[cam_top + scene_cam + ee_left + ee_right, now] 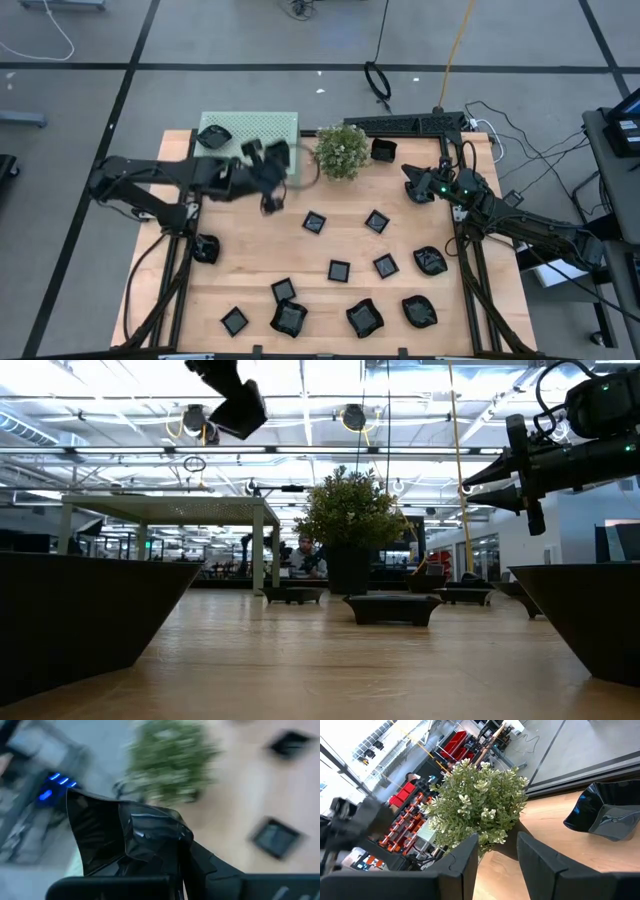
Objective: Pick & Place Mini shaped plates
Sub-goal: Put the distorted square plate on the shelf
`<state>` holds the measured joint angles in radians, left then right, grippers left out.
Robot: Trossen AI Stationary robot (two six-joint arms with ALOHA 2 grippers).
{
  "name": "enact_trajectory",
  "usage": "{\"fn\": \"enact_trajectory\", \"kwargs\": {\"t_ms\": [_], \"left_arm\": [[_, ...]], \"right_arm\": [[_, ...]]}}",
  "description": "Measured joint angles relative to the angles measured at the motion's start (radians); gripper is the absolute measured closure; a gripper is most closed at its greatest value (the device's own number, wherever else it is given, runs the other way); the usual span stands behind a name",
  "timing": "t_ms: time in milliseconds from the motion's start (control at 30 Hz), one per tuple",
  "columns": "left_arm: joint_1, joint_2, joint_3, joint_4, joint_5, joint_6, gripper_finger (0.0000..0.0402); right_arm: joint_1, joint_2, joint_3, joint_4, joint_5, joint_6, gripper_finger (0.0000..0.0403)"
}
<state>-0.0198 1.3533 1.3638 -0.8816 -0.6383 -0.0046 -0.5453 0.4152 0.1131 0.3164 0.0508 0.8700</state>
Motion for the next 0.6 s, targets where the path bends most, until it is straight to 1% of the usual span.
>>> {"fn": "enact_trajectory", "kwargs": {"t_ms": [100,300,367,433,500,600], "left_arm": [[0.098,0.000,0.002,-0.042,-0.003,-0.020,0.0397],[0.274,0.039,0.001,-0.171,0.023,-0.005,0.0386],[0.329,0.051,0.001,-0.188,0.057,0.004,0.0393],[0.379,0.069,0.001,-0.194,0.115,0.003,0.0397],[0.420,0.089,0.001,-0.193,0.153,0.003,0.0394],[0.464,0.118,0.001,-0.197,0.177,0.003,0.0384]], "right_arm": [[0.000,0.000,0.000,0.000,0.000,0.000,0.0280],[0.000,0.000,0.000,0.000,0.000,0.000,0.0280],[0.000,0.000,0.000,0.000,0.000,0.000,0.0280],[0.000,0.000,0.000,0.000,0.000,0.000,0.0280],[0.000,0.000,0.000,0.000,0.000,0.000,0.0280],[0.000,0.000,0.000,0.000,0.000,0.000,0.0280]]}}
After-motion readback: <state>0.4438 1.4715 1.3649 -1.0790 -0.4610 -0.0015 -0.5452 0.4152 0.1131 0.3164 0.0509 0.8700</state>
